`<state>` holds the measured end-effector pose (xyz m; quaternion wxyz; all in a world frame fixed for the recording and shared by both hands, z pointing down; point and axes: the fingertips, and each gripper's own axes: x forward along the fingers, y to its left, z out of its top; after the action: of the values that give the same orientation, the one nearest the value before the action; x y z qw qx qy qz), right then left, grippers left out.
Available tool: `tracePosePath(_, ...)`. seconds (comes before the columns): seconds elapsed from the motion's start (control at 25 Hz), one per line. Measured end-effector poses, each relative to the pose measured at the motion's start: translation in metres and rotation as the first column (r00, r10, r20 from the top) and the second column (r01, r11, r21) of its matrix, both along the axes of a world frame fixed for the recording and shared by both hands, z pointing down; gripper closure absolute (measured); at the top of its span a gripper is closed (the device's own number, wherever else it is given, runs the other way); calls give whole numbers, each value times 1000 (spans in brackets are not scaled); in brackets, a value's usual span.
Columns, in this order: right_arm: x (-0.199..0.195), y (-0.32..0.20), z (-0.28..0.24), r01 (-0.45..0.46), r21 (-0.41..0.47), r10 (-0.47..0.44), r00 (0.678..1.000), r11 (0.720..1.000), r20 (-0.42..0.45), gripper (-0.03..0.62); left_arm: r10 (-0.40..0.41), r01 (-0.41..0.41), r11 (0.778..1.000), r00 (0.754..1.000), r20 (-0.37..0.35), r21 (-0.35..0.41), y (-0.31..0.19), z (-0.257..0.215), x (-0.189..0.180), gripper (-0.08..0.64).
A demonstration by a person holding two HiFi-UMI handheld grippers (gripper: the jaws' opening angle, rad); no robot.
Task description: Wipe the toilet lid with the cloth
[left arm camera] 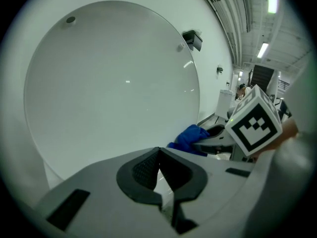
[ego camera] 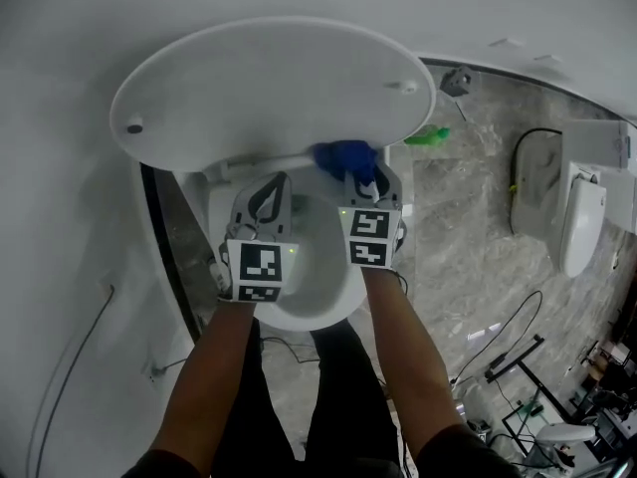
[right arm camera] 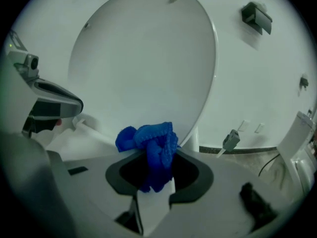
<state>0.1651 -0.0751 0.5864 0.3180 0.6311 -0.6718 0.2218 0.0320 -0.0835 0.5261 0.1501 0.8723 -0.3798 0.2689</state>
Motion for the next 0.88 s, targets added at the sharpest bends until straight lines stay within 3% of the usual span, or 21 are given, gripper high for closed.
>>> tracePosePath(0.2, -7, 17, -43, 48, 25, -50, 994, 999, 95, 477, -49, 50, 998, 999, -18, 48, 8, -34, -11, 551)
tracePosePath(0.36, -19, 26, -85, 111, 124, -126, 985, 986, 120, 477, -39, 29, 986, 997, 61, 163, 5, -62, -29, 551)
tracePosePath(0.6, -50, 50, -120, 136, 181, -171, 966, 974, 195, 477, -70, 13, 947, 984, 167, 321, -10, -139, -74, 549)
tracePosePath(0.76, -80, 76, -138, 227, 190, -266, 939, 955, 218, 477, -131, 54, 910, 978, 160, 412, -32, -209, -102, 536)
tracePosePath(0.88, -89, 97, -149, 242, 186, -284, 927, 952, 245, 477, -96, 20, 910, 982, 165, 414, -60, -240, -110, 467)
